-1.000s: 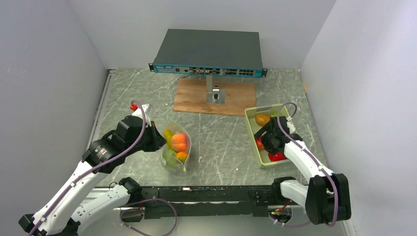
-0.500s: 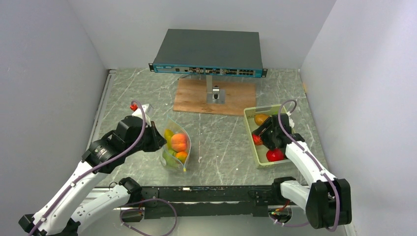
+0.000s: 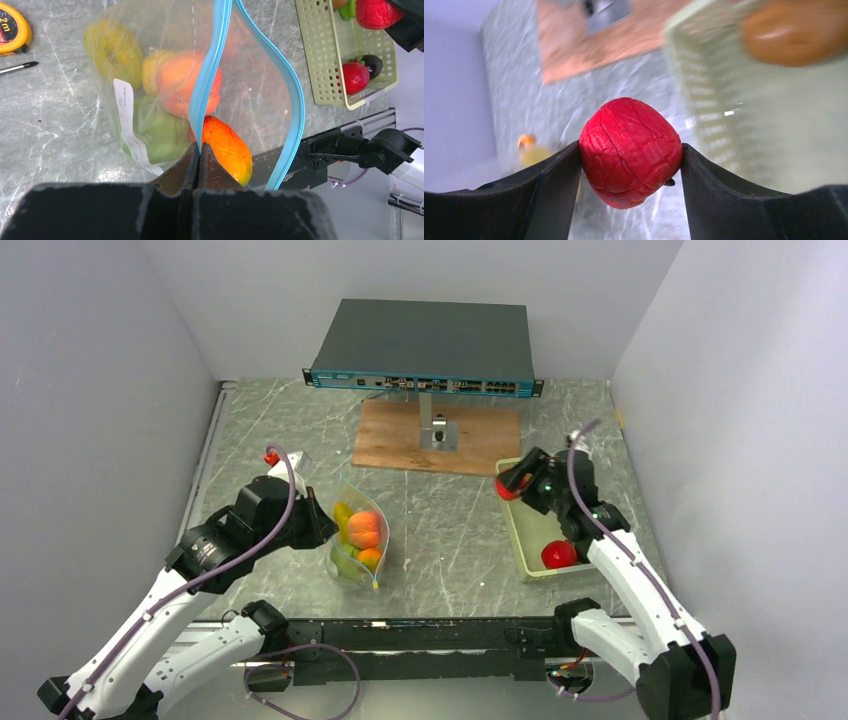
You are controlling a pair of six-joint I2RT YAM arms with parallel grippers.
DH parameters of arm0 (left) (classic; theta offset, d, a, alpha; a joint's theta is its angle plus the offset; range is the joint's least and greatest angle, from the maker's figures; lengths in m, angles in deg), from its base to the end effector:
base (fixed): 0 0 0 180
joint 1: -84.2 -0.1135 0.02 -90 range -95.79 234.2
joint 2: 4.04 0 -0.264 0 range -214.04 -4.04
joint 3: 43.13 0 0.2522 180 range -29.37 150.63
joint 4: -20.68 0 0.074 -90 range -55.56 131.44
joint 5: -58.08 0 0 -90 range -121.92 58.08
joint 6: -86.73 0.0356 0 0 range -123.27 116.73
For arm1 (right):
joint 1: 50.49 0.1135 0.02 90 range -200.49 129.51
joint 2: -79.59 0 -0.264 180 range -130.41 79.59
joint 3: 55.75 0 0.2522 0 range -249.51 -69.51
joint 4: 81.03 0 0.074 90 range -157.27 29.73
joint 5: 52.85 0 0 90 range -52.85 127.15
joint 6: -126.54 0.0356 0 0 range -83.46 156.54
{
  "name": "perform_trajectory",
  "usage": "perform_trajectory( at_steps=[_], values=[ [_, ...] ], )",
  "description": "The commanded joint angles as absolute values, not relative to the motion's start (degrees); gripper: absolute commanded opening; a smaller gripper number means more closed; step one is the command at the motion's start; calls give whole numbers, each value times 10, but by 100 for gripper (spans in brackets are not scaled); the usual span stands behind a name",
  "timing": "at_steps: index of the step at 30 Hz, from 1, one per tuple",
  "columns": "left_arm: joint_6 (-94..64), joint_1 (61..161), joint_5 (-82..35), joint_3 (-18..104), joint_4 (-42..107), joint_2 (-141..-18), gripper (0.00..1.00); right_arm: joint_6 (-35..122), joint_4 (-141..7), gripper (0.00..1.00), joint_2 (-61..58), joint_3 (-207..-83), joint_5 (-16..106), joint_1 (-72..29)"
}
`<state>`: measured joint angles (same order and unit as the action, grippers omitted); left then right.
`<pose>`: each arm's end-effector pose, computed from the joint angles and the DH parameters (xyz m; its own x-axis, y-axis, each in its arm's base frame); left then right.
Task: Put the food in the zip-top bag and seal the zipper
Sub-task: Place the fake fruit in the zipper food storage bag.
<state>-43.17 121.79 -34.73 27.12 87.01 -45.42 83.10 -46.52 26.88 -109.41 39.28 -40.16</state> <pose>0.1039 -0.0778 0.3432 -0.7408 -0.2383 -0.6281 0.1346 0.8634 -0.4863 0.2000 0.0378 0.2671 -0.5262 0.6416 -0.5581 0.2507 0.7441 0.6192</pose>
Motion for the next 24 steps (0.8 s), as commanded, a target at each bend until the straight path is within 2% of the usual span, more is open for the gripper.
perform_trajectory(
  at_steps=[1, 5, 12, 18, 24],
  values=[
    [-430, 1220, -339, 284, 841, -461, 0, 747, -522, 0, 245, -1179, 378, -230],
    [-434, 1220, -338, 282, 841, -461, 0, 664, -549, 0, 223, -1224, 260, -46],
    [-435, 1219, -342, 289, 851, -460, 0, 513, -636, 0, 167, -1281, 184, 182],
    [-440, 1220, -341, 288, 854, -458, 0, 430, -640, 7, 25, -1399, 129, 272],
    [-443, 1219, -348, 296, 869, -449, 0, 381, -613, 17, -72, -1479, -12, 285]
  ],
)
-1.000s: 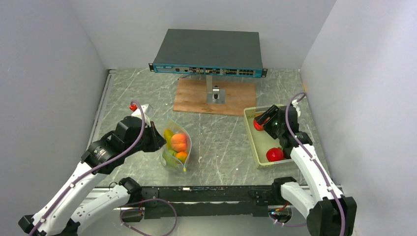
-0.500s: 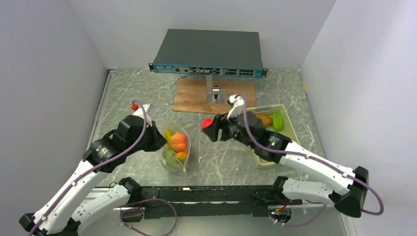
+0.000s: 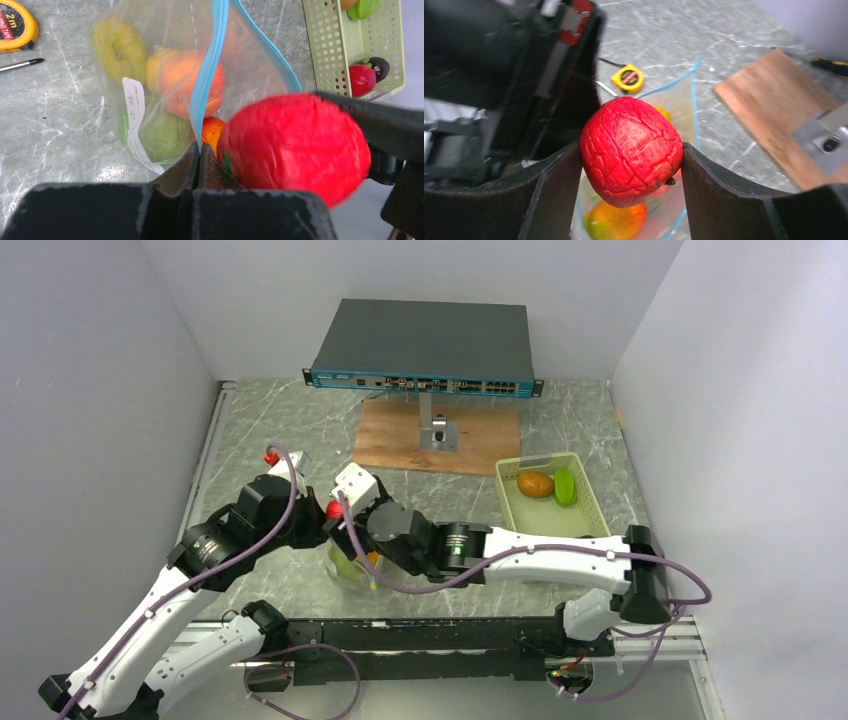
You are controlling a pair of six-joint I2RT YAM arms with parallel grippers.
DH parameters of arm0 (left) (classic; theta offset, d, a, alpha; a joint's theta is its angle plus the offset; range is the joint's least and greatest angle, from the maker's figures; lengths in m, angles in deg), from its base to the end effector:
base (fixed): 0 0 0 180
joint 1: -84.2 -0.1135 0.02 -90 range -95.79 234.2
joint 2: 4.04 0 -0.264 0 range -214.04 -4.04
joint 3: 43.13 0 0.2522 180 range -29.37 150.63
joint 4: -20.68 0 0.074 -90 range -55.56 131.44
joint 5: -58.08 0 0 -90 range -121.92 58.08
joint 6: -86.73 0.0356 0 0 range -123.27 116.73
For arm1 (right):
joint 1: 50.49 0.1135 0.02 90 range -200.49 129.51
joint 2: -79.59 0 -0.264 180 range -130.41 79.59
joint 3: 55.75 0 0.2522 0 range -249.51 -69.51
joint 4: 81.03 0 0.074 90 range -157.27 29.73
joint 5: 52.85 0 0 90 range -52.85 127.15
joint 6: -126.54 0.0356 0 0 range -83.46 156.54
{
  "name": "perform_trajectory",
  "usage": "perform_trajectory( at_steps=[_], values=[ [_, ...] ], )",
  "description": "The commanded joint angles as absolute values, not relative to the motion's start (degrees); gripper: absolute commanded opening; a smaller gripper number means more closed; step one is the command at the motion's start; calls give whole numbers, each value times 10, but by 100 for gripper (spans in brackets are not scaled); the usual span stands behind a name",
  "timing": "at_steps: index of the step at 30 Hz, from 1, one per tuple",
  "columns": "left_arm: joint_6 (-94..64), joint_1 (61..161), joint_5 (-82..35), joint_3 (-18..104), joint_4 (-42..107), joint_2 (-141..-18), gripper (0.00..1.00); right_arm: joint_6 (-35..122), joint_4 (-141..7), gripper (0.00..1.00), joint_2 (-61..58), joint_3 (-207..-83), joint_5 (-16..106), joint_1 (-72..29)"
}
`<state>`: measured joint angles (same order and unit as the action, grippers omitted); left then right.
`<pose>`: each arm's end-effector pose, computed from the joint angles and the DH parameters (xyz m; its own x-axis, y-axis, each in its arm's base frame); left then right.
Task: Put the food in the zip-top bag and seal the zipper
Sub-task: Place the fake fruit in the zipper food storage bag.
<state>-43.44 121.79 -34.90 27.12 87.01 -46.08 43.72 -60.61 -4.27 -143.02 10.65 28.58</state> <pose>0.1060 -0.0793 0.3419 -0.7458 -0.2388 -0.6219 0.1252 0.8666 -0.4830 0.0810 0.3355 0.3600 -0.1547 -0.2114 -0.9651 -0.7846 0.6199 -0.0100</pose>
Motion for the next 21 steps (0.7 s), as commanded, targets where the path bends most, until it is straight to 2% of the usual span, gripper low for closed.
perform_trajectory(
  at_steps=[1, 2, 4, 8, 12, 16, 21],
  values=[
    [-443, 1219, -352, 298, 872, -448, 0, 376, -616, 19, -79, -1478, -18, 284],
    [-444, 1219, -355, 299, 875, -446, 0, 372, -621, 21, -86, -1477, -22, 284],
    [-445, 1220, -356, 298, 877, -443, 0, 374, -628, 33, -93, -1472, -29, 285],
    [-451, 1219, -354, 287, 870, -436, 0, 381, -646, 65, -96, -1459, -15, 284],
    [-458, 1220, -352, 283, 867, -433, 0, 393, -650, 87, -97, -1460, 9, 284],
    [-465, 1219, -349, 281, 868, -427, 0, 403, -628, 95, -100, -1475, 14, 284],
    [-475, 1219, -359, 277, 864, -416, 0, 426, -562, 96, -89, -1502, 29, 284]
  ],
)
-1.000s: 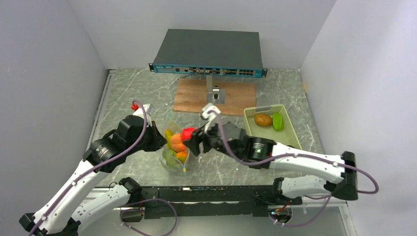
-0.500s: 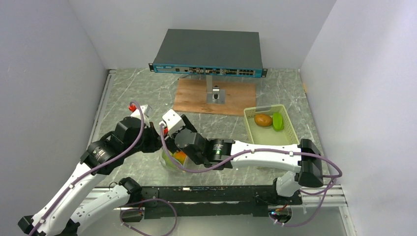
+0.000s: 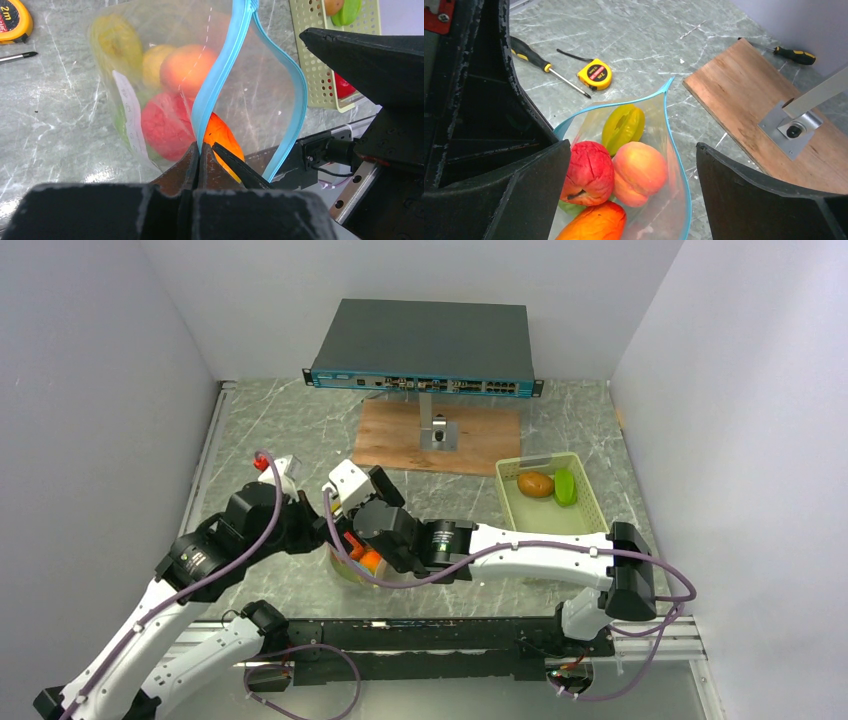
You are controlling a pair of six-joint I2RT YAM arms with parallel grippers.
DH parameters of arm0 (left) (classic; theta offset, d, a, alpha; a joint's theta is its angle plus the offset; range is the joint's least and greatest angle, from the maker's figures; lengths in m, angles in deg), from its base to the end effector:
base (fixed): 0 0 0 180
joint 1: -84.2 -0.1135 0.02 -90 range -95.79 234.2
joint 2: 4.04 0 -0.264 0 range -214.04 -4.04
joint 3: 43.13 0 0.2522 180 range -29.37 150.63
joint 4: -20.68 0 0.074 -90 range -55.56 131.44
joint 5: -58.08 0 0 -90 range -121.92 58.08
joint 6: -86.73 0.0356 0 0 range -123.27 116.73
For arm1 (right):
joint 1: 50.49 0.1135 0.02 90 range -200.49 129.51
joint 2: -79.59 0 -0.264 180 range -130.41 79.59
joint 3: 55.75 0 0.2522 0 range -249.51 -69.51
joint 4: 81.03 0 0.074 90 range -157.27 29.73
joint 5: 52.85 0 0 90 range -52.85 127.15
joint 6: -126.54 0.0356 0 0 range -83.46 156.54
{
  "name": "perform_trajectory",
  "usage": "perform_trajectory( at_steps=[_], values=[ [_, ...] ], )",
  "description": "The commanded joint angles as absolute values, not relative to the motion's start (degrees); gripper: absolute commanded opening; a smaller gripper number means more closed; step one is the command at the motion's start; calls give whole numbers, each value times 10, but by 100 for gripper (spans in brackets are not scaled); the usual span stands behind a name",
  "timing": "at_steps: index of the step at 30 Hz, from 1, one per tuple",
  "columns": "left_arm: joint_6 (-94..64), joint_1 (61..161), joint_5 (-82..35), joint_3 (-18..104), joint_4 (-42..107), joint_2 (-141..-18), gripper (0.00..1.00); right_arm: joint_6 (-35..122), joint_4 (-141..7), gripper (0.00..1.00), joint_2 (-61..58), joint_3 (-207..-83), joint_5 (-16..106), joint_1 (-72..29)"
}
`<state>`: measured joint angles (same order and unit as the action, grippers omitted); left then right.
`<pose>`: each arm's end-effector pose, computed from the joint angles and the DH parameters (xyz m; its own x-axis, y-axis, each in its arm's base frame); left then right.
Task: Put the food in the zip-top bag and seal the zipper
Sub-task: Place the fake fruit in the zipper food storage bag, then adjust the zipper food storage bag at the center of the board.
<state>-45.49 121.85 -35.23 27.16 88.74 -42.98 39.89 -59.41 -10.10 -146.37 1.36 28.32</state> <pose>0.0946 -0.0704 0.3452 -0.7357 -0.2797 -0.6169 0.1064 0.8517 -0.5131 0.0916 0.3560 0.3452 -0.1087 -0.3054 -0.9460 -0.6844 0.7132 -0.1516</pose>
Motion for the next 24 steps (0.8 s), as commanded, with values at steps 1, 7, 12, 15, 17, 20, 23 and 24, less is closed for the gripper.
perform_trajectory(
  at_steps=[1, 7, 12, 15, 17, 20, 23, 24],
  values=[
    [-478, 1220, -361, 277, 866, -415, 0, 431, -556, 96, -83, -1497, 38, 284],
    [-501, 1220, -376, 263, 859, -406, 0, 454, -545, 96, -8, -1441, 131, 284],
    [-523, 1220, -388, 259, 855, -400, 0, 439, -647, 100, 65, -1331, 214, 305],
    [-531, 1220, -387, 252, 844, -392, 0, 415, -670, 100, 79, -1299, 175, 348],
    [-534, 1220, -396, 256, 852, -391, 0, 399, -687, 100, 80, -1286, 129, 373],
    [-544, 1220, -411, 260, 868, -387, 0, 397, -700, 100, 78, -1257, 22, 412],
    [-555, 1219, -424, 258, 869, -376, 0, 448, -686, 100, 79, -1234, -22, 441],
    [-560, 1219, -429, 256, 868, -371, 0, 465, -684, 100, 79, -1225, -35, 450]
  ],
)
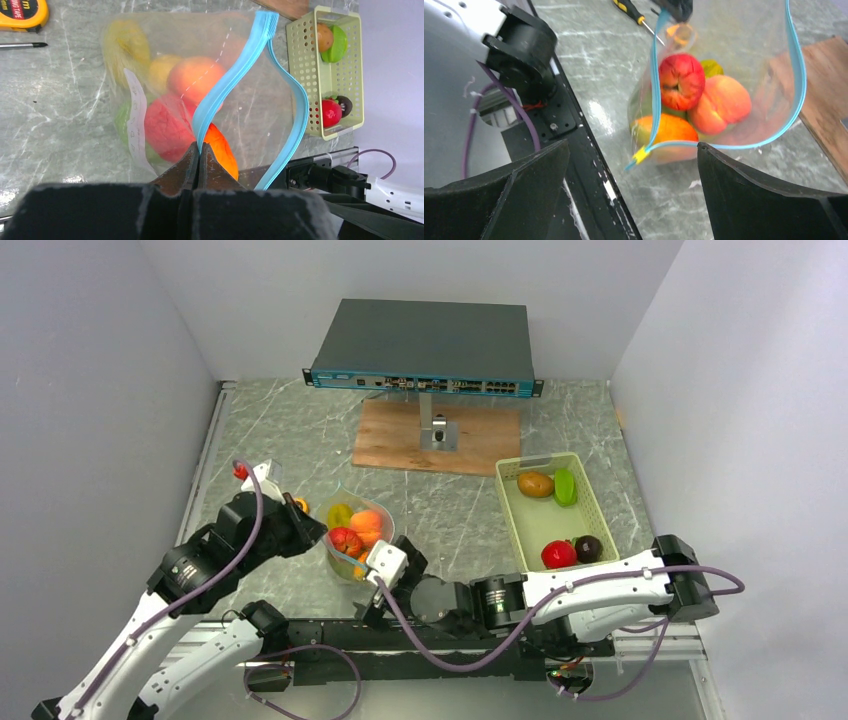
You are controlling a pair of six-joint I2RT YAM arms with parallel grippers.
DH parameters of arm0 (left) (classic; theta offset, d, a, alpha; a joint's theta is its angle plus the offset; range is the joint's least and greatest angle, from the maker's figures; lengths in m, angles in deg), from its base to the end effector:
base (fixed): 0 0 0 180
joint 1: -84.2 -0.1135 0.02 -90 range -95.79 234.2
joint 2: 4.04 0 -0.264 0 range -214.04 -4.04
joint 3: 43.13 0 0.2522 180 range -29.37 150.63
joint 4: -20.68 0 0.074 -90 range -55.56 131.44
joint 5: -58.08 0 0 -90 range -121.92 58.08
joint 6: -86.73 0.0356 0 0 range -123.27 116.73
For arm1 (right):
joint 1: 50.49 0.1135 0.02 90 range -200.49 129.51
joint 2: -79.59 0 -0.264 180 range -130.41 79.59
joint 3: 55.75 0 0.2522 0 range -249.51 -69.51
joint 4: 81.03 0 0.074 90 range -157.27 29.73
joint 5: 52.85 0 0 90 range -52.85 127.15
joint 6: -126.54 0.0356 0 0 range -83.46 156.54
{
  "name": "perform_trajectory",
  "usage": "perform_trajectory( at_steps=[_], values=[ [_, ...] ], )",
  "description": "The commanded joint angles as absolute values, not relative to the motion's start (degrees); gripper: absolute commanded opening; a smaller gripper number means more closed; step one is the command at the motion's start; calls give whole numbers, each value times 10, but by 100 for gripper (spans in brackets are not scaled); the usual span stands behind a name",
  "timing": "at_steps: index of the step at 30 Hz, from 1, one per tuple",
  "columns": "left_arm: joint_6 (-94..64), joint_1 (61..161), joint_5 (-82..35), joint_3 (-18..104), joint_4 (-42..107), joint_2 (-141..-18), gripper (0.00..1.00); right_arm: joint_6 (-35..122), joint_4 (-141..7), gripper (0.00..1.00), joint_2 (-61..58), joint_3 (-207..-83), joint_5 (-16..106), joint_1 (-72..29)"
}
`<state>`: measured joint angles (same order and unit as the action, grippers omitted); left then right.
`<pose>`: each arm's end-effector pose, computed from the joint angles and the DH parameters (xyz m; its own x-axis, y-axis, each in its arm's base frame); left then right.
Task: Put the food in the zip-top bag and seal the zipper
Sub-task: Adjust the zipper food storage bag at the center of the board.
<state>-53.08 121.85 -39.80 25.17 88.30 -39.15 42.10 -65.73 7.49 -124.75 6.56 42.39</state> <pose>0.0863 -0.0604 0.3416 -0.6827 -0.4290 -0.5915 -0.0093 0.8145 -0.5801 0.0035 0.2905 0.3181 -0.0699 -0.2712 -0.9600 -0.8814 0.4675 -0.0679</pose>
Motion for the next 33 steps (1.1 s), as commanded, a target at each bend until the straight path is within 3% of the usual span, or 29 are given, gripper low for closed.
perform_trajectory(
  at_steps=[1, 6, 12, 18, 22, 25, 28, 33],
  values=[
    [-569, 1219, -434, 254, 867, -366, 0, 484, -681, 100, 81, -1216, -46, 461],
    [-592, 1219, -435, 240, 847, -348, 0, 536, -733, 100, 100, -1140, -72, 484],
    [-598, 1220, -437, 236, 847, -334, 0, 430, -971, 97, 79, -1031, -61, 485],
    [-609, 1220, -434, 225, 843, -325, 0, 347, -1105, 91, 26, -1046, -35, 485],
    [-613, 1220, -439, 227, 851, -322, 0, 335, -1107, 84, -8, -1086, -39, 485],
    [-613, 1220, -444, 226, 854, -317, 0, 326, -1094, 72, -27, -1112, -68, 482],
    [-612, 1220, -447, 227, 856, -316, 0, 322, -1076, 49, -35, -1129, -83, 478],
    [-604, 1219, -450, 236, 859, -326, 0, 362, -1041, 21, -28, -1131, -67, 439]
  ],
)
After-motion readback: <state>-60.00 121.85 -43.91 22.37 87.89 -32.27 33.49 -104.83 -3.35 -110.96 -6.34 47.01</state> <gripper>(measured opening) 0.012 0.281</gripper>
